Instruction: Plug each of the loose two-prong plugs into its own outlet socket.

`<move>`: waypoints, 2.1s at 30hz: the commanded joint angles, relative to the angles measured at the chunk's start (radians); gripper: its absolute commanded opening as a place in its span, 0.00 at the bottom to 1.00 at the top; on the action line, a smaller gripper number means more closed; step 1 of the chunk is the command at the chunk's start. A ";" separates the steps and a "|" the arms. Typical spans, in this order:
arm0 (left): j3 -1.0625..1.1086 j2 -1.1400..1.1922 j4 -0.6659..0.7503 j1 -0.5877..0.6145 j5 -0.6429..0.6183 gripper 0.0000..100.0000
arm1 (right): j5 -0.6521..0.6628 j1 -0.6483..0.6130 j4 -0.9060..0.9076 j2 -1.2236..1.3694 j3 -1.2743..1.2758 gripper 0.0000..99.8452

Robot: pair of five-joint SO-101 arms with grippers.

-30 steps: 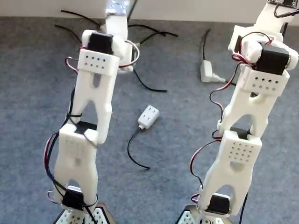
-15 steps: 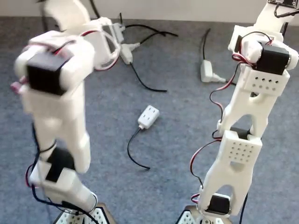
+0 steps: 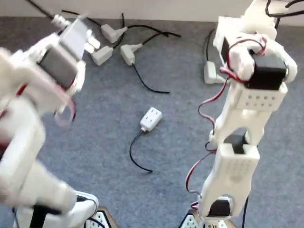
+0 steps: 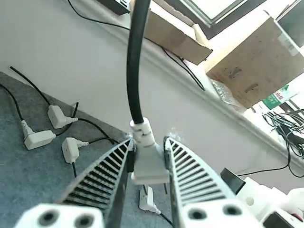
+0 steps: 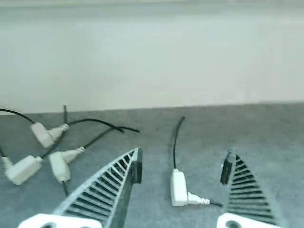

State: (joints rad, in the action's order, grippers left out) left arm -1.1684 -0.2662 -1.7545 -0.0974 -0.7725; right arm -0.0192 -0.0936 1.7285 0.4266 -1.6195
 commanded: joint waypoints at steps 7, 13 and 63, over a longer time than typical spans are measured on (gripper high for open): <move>0.591 -0.420 0.098 0.016 -0.006 0.01 | -0.095 -0.116 0.038 -0.418 0.483 0.27; 1.147 -0.638 0.568 0.018 -0.011 0.01 | -0.091 -0.200 0.038 -0.619 0.745 0.27; 2.735 -1.534 1.932 -0.019 -0.649 0.01 | -0.008 -0.702 -0.004 -0.300 0.628 0.01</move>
State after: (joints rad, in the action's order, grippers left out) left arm 1.5505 -1.7990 0.1818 -0.1220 -1.4139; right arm -0.0422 -0.8239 1.7238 0.0982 -0.8938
